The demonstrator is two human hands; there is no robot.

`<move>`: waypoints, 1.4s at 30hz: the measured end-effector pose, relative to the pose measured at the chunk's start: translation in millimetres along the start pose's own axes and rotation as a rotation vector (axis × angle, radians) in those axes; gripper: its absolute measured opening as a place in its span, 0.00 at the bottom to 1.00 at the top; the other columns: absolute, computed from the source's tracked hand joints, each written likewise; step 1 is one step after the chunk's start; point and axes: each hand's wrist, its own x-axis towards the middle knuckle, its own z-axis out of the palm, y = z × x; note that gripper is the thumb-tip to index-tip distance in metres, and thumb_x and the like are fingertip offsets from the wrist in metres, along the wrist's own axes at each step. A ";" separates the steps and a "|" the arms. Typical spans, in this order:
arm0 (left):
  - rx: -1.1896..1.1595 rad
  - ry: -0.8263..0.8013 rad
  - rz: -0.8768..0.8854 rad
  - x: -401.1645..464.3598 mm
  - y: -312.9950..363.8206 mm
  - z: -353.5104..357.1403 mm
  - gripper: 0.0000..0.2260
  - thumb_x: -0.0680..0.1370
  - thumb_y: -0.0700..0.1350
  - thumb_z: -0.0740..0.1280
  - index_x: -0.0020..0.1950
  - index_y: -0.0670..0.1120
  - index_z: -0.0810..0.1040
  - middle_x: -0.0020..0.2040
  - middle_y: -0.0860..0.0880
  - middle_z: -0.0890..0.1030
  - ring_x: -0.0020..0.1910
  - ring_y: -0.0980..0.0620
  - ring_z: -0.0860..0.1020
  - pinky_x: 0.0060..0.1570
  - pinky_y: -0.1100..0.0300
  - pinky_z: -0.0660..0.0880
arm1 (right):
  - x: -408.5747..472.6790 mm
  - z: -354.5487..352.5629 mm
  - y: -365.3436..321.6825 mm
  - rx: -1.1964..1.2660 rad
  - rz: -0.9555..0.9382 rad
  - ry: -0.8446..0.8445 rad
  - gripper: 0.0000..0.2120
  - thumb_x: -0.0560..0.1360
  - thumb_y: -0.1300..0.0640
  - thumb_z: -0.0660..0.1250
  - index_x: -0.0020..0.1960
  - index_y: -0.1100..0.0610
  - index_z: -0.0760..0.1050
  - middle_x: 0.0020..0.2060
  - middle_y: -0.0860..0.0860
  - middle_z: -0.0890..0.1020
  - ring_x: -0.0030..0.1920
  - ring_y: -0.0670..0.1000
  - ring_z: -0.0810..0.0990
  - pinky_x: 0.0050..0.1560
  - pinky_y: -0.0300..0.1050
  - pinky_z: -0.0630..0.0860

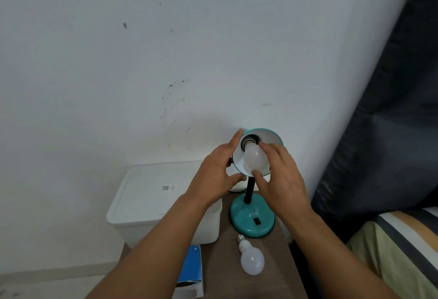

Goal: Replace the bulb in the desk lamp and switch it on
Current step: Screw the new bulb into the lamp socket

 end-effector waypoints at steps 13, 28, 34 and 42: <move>0.019 -0.027 0.007 7.2 5.2 -5.7 0.45 0.71 0.48 0.78 0.77 0.69 0.54 0.56 0.51 0.76 0.52 0.54 0.78 0.59 0.58 0.77 | 3.3 1.2 -1.4 0.057 0.078 -0.021 0.26 0.74 0.48 0.71 0.69 0.48 0.66 0.63 0.48 0.70 0.48 0.50 0.78 0.43 0.44 0.78; 0.009 -0.013 0.009 5.8 4.4 -3.5 0.44 0.71 0.48 0.78 0.78 0.67 0.54 0.54 0.51 0.76 0.50 0.53 0.77 0.57 0.58 0.77 | -1.2 0.5 -5.4 0.146 0.197 -0.022 0.27 0.71 0.54 0.73 0.67 0.52 0.67 0.62 0.47 0.70 0.38 0.44 0.78 0.45 0.43 0.78; 0.015 -0.025 -0.006 5.9 7.5 -4.9 0.45 0.72 0.47 0.78 0.78 0.68 0.54 0.56 0.52 0.76 0.53 0.54 0.78 0.59 0.59 0.77 | 1.3 -0.8 -5.8 0.118 0.133 -0.016 0.23 0.76 0.50 0.68 0.69 0.46 0.66 0.62 0.46 0.72 0.40 0.44 0.78 0.45 0.40 0.74; 0.026 -0.026 -0.005 4.9 10.8 -6.5 0.45 0.72 0.48 0.78 0.79 0.65 0.54 0.57 0.52 0.76 0.52 0.55 0.77 0.58 0.61 0.77 | 3.4 3.7 -3.4 0.058 0.135 -0.019 0.24 0.77 0.44 0.63 0.71 0.45 0.64 0.64 0.51 0.71 0.55 0.53 0.77 0.51 0.49 0.79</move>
